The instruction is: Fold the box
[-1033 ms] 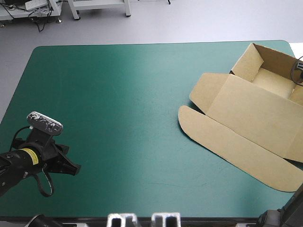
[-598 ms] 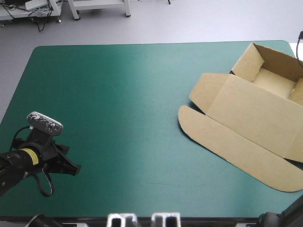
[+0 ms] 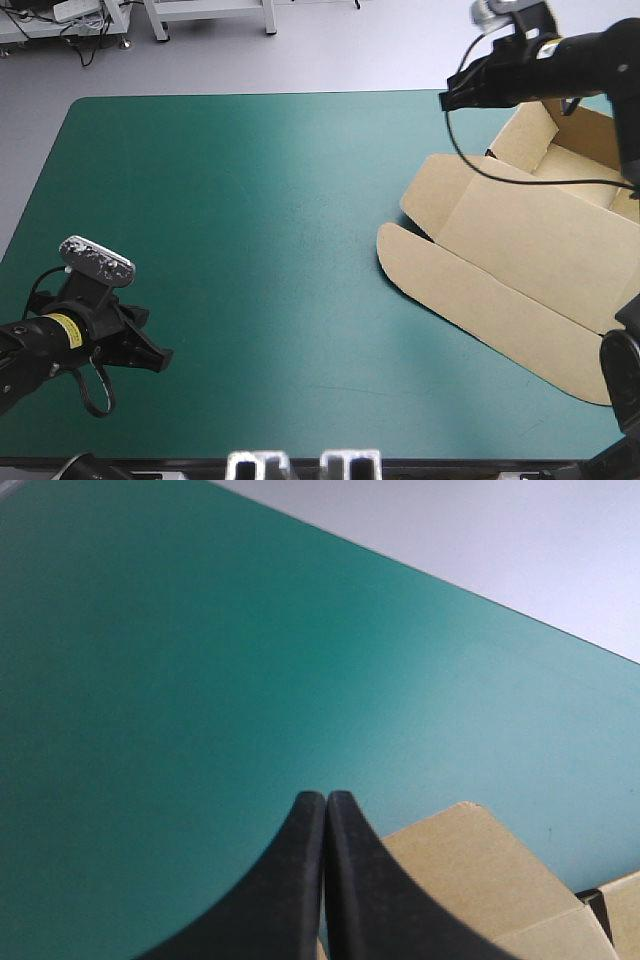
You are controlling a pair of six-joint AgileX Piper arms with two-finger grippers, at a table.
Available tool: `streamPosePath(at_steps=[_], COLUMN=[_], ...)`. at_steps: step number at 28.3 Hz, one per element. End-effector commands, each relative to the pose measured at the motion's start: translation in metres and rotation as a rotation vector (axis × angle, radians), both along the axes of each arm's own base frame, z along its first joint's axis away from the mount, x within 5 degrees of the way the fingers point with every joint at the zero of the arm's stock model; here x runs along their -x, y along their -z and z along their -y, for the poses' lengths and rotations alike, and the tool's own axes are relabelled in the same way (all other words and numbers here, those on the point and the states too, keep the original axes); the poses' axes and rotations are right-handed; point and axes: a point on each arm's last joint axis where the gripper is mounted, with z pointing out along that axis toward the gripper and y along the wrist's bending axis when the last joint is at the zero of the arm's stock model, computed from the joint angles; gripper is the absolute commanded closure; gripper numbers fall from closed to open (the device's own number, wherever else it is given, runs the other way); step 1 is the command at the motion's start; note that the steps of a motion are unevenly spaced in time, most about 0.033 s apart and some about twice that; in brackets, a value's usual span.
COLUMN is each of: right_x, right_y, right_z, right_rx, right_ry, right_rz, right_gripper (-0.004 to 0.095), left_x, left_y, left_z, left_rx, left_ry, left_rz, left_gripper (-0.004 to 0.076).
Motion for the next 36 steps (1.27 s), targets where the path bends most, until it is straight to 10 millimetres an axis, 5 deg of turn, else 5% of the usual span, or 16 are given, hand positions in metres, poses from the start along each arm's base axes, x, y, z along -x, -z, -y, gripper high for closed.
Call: streamPosePath(at_steps=[1, 5, 9, 26, 36], right_x=[0.035, 0.060, 0.084, 0.201, 0.229], right_y=[-0.016, 0.008, 0.041, 0.170, 0.182], right_z=[-0.026, -0.066, -0.077, 0.000, 0.018], right_rx=[0.088, 0.148, 0.191, 0.104, 0.014], right_ry=[-0.026, -0.172, -0.252, -0.153, -0.107], right_rz=[0.066, -0.004, -0.092, 0.088, 0.175], right_gripper=[0.0922, 0.0922, 0.0922, 0.0923, 0.0923], left_x=[-0.001, -0.005, -0.006, -0.012, -0.015], left_y=[-0.011, -0.012, -0.004, 0.043, 0.047], left_z=[0.005, 0.011, 0.017, 0.025, 0.032], left_rx=[0.060, 0.127, 0.148, 0.109, 0.147], left_ry=[0.039, 0.066, 0.110, 0.189, 0.292], left_rz=[0.073, 0.122, 0.116, 0.067, 0.189], left_gripper=[0.0733, 0.0733, 0.0733, 0.0733, 0.0733])
